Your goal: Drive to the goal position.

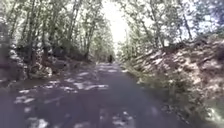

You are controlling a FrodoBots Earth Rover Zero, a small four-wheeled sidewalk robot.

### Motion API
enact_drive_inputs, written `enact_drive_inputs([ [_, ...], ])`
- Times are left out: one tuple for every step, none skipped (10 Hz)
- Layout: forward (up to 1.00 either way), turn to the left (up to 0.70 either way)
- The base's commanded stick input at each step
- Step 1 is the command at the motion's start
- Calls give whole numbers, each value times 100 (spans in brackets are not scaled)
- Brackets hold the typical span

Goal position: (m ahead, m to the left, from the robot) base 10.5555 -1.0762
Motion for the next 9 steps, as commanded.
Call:
enact_drive_inputs([
  [45,0],
  [45,0],
  [45,0],
  [45,0],
  [45,0],
  [45,0],
  [45,0],
  [45,0],
  [45,0],
])
